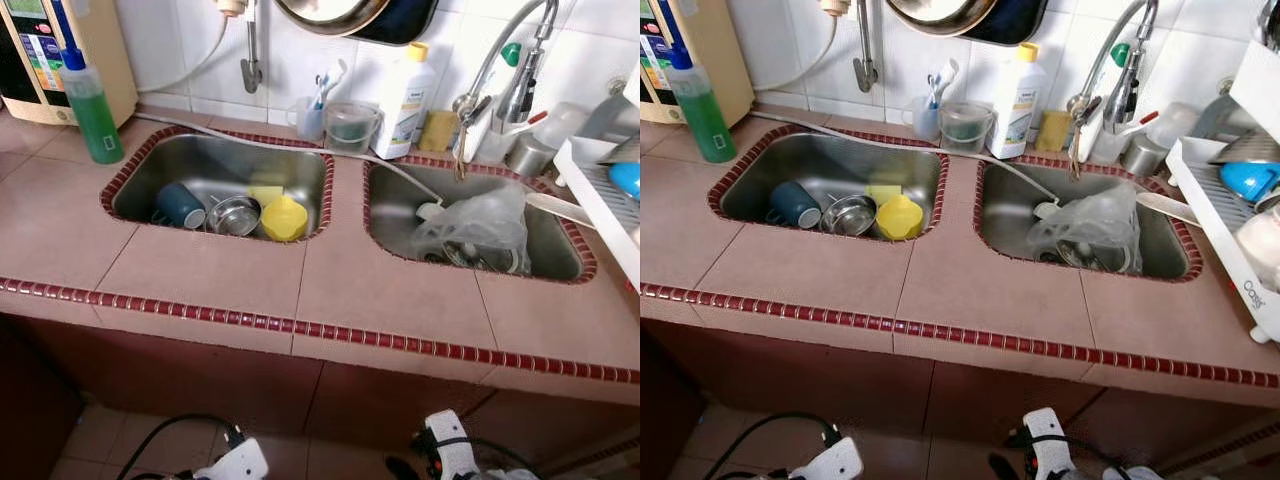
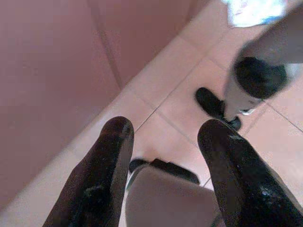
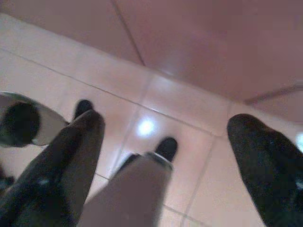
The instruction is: Kitchen organization
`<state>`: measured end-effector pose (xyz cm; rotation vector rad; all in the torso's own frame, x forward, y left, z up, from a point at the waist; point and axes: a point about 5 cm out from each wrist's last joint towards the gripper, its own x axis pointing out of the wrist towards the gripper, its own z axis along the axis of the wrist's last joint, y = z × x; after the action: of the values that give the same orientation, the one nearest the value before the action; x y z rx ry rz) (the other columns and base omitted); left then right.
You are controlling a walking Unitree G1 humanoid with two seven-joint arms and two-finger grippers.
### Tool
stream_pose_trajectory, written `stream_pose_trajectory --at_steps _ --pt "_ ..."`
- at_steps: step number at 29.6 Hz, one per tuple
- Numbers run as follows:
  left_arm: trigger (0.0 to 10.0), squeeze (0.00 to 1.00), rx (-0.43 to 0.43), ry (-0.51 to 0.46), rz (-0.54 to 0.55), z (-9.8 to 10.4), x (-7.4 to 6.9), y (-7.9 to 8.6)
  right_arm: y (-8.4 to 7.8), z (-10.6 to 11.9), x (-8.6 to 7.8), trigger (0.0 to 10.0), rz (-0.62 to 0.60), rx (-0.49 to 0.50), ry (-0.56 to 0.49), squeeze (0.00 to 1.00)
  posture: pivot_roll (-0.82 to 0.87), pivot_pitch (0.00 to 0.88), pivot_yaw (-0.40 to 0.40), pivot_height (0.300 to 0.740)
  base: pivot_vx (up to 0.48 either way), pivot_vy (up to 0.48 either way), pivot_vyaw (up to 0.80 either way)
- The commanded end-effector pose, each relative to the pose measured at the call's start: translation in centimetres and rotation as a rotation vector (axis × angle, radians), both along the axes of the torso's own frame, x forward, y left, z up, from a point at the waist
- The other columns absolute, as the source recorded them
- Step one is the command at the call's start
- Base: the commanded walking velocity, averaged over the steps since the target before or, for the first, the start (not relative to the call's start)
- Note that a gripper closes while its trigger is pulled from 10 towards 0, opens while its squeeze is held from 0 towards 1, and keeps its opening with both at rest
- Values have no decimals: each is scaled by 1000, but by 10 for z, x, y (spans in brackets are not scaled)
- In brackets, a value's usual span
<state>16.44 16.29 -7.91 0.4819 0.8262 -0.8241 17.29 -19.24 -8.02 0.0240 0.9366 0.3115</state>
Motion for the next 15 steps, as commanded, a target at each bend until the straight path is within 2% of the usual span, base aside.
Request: stream_pose_trajectory --at_steps 1,4,7,8,13,15 --pt "10000 0 47 59 37 -9 -14 7 -5 -2 -3 10000 -34 -27 5 0 160 52 -92 740 0 0 0" --pt "10000 0 55 56 160 -10 -7 4 -12 -9 -17 10000 -93 -96 48 0 162 48 -77 740 0 0 0" --pt "10000 0 90 46 204 -12 -5 1 -16 -13 -26 10000 -149 -133 74 0 161 45 -65 740 0 0 0" --pt "10000 0 82 52 266 -13 -4 -2 -16 -16 -31 10000 -183 -150 91 0 160 38 -50 740 0 0 0" --pt "10000 0 61 65 447 -14 -1 -7 -9 -19 -37 10000 -248 -132 102 0 137 23 -13 740 0 0 0" --pt "10000 0 28 46 491 -11 8 -11 -3 -19 -35 10000 -250 -124 93 0 115 12 11 740 0 0 0"
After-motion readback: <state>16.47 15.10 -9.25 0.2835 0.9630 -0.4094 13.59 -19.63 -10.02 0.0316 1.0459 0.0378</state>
